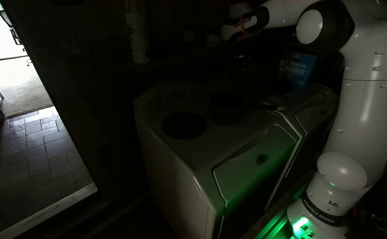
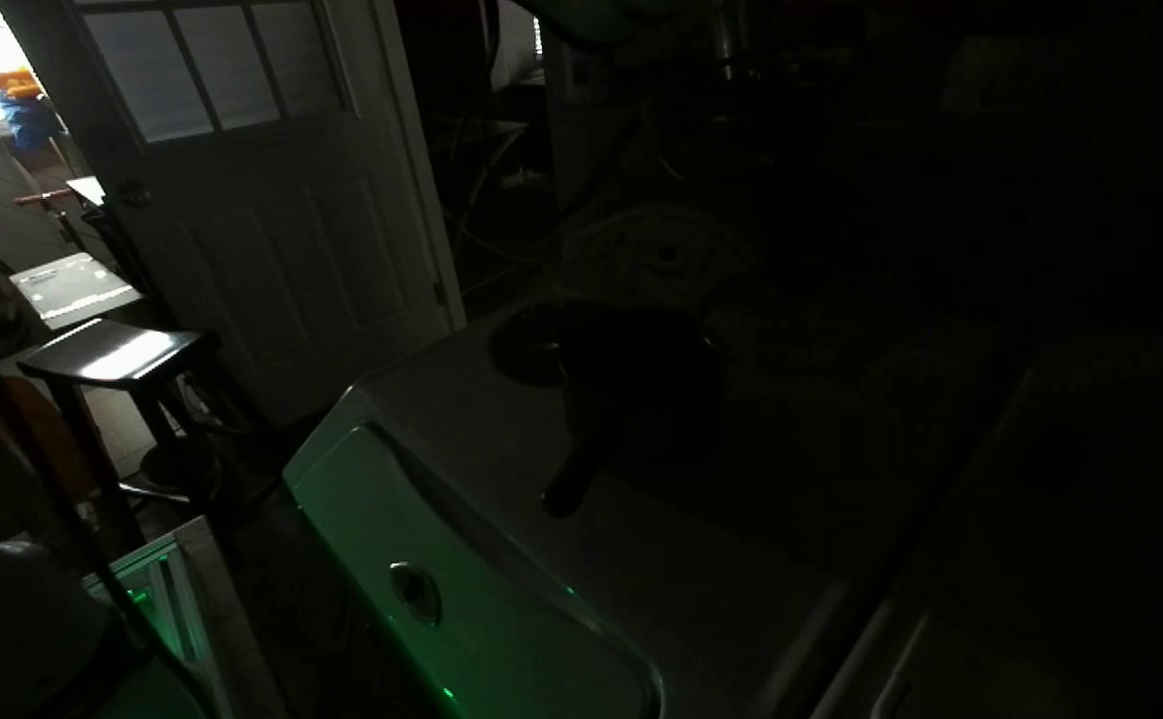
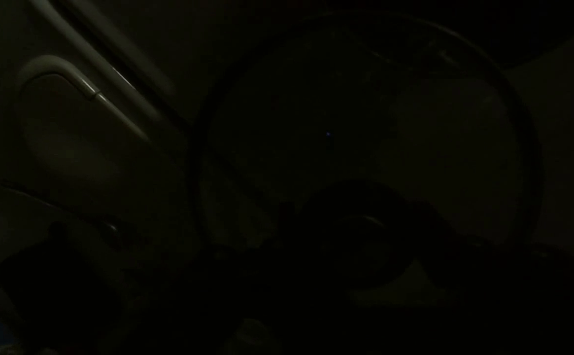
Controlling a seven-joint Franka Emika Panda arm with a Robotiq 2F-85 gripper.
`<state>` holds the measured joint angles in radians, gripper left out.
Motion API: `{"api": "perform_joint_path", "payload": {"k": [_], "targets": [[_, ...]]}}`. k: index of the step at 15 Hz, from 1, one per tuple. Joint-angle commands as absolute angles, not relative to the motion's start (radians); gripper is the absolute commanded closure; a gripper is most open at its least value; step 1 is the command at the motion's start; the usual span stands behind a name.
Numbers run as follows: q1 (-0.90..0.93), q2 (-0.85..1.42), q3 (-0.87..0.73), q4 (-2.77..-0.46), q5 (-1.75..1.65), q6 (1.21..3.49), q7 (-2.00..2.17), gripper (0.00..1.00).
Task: Put the glass lid on the pot
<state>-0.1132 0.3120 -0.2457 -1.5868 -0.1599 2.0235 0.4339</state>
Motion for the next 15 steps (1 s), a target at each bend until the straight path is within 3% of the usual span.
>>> {"api": "perform_joint_path", "payload": {"k": [1,15], "targets": [[-0.098,0.172,-0.224,-1.736,-0.206,2.048,0.393,0.66],[-0.086,0.025,-0.113,-2.000,-0.185,2.111,0.185,0.66]]}}
